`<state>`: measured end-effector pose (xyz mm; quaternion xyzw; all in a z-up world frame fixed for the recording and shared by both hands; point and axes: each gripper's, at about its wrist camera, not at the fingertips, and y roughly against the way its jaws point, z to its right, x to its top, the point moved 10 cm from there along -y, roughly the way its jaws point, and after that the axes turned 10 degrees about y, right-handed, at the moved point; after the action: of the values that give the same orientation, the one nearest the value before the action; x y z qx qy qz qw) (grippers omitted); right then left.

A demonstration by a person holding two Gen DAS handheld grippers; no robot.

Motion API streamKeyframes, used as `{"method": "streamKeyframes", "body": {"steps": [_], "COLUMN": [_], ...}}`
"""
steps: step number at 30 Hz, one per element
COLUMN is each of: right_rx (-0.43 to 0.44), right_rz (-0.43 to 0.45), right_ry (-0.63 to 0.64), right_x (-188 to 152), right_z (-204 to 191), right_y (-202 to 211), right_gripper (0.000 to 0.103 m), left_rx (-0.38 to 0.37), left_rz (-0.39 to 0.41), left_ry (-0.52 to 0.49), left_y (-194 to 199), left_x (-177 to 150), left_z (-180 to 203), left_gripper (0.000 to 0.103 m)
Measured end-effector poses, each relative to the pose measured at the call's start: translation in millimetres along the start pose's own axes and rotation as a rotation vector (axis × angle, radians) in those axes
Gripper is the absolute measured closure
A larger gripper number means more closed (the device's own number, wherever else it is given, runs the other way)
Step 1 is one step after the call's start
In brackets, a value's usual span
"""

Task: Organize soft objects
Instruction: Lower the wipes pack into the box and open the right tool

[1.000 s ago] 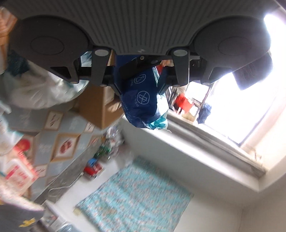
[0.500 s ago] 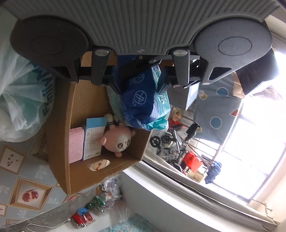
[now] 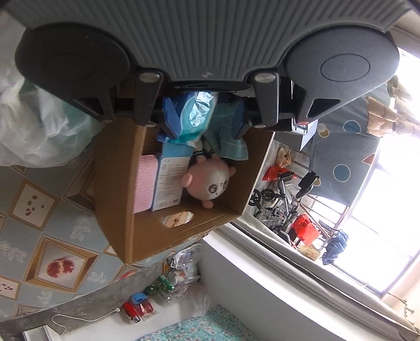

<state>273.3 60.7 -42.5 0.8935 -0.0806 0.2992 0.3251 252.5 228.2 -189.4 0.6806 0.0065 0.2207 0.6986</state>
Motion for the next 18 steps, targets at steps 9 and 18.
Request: {"method": "streamKeyframes", "body": {"steps": [9, 18], "right_rx": [0.001, 0.005], "right_rz": [0.009, 0.008], "right_ry": [-0.04, -0.042], "right_x": [-8, -22], "right_z": [18, 16], "right_y": [9, 28], "right_gripper": [0.059, 0.055], "left_rx": [0.018, 0.044], "left_rz": [0.018, 0.009], "left_ry": [0.029, 0.035], "left_y": [8, 26], "left_x": [-1, -8], "left_z": [4, 6], "left_gripper": [0.023, 0.02]}}
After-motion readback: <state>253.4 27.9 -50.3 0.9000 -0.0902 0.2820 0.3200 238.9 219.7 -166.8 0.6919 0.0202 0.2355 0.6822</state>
